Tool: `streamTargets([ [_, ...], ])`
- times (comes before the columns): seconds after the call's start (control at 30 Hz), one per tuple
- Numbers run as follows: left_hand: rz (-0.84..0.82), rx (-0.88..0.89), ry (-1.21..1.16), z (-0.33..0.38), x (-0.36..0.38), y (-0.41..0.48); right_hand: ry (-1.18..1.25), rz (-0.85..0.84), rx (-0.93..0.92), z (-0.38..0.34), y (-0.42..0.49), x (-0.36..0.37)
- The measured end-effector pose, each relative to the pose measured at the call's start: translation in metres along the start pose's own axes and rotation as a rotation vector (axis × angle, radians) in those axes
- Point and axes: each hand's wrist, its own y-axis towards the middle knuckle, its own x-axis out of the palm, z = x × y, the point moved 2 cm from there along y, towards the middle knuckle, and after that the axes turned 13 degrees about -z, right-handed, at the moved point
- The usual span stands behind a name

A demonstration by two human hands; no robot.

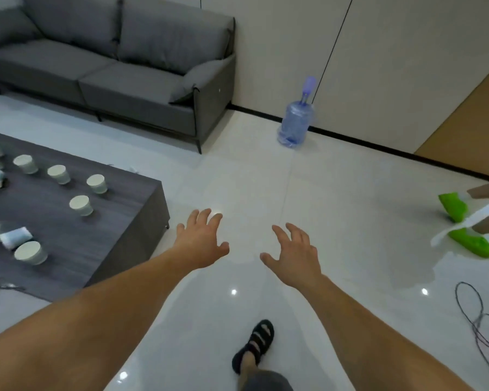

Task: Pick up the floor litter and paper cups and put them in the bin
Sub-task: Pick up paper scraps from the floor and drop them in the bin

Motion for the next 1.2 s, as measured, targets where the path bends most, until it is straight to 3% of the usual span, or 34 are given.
streamTargets([
  [0.37, 0.067, -0.258, -0.067, -0.041, -0.119, 0.195, -0.062, -0.043, -0.267, -0.014, 0.264, -0.128],
  [0.5, 0.022, -0.326, -0.109, -0.060, -0.136, 0.251, -0.088, -0.077, -0.322, -0.030, 0.345, -0.160],
  [0.93, 0.000, -0.419, -0.201, -0.185, -0.248, 0.495, -0.182, -0.132, -0.404, -0.128, 0.631, -0.255],
  [1.2, 0.042, -0.548, -0.278, -0.258, -0.318, 0.618, -0.201, -0.215, -0.600, -0.219, 0.799, -0.286],
])
